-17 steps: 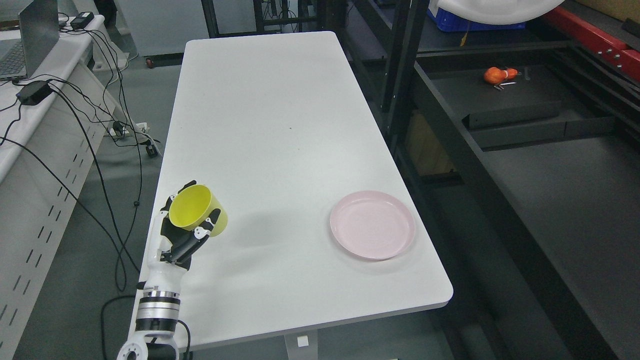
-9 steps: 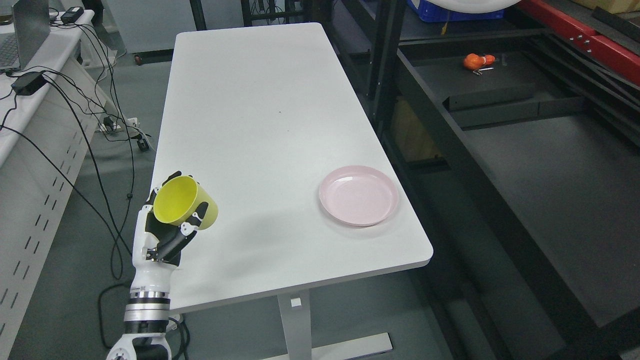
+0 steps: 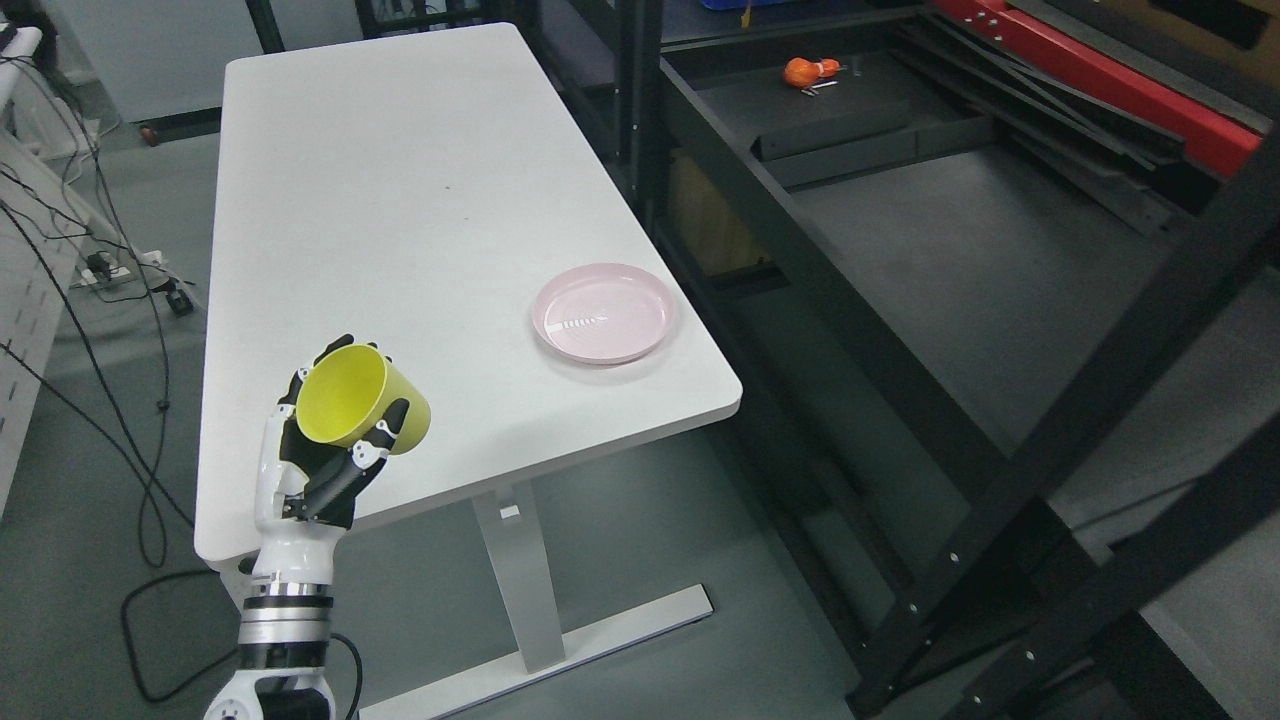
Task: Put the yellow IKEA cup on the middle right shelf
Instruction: 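Hold the cup in the left hand while turning toward the shelves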
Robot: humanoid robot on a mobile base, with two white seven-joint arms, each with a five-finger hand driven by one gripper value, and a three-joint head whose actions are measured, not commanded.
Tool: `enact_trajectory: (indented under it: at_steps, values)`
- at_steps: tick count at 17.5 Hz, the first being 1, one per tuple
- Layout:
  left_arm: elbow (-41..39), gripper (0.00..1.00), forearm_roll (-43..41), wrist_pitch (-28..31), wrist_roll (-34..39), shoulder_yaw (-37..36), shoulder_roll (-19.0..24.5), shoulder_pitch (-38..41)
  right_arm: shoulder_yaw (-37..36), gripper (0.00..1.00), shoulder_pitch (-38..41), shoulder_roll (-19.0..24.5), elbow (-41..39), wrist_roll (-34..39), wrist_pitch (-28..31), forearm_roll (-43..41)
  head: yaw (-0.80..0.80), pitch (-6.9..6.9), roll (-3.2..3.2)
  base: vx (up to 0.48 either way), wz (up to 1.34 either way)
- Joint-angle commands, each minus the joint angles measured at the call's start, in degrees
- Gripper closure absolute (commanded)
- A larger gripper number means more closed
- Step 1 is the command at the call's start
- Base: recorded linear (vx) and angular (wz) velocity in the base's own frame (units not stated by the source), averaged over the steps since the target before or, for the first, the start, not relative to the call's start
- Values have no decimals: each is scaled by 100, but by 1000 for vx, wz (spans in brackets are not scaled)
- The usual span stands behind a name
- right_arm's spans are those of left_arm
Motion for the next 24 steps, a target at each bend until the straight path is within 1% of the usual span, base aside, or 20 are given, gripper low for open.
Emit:
enact_trajectory:
  at_steps: [1,8,16,19,21,24]
  values:
    - [-172,99,-3,19,0,0,100,37,97,1,79,-100,0,4,5,-141,0,0,0,-276,-423]
    - [-172,99,-3,10,9,-175,100,37,97,1,79,-100,0,4,5,-141,0,0,0,-292,-679]
    - [-163,99,-39,1,18,-202,100,107,97,1,79,-100,0,4,5,-141,0,0,0,-195,-1082]
    - [-172,99,-39,-8,9,-325,100,107,97,1,79,-100,0,4,5,-141,0,-1,0,-120,-939]
    - [-172,99,-39,-51,0,-692,100,107,97,1,79,-100,0,4,5,-141,0,-1,0,-92,-736]
    - [-181,98,-47,-271,0,-1333,100,72,97,1,79,-100,0,4,5,-141,0,-3,0,-79,-522]
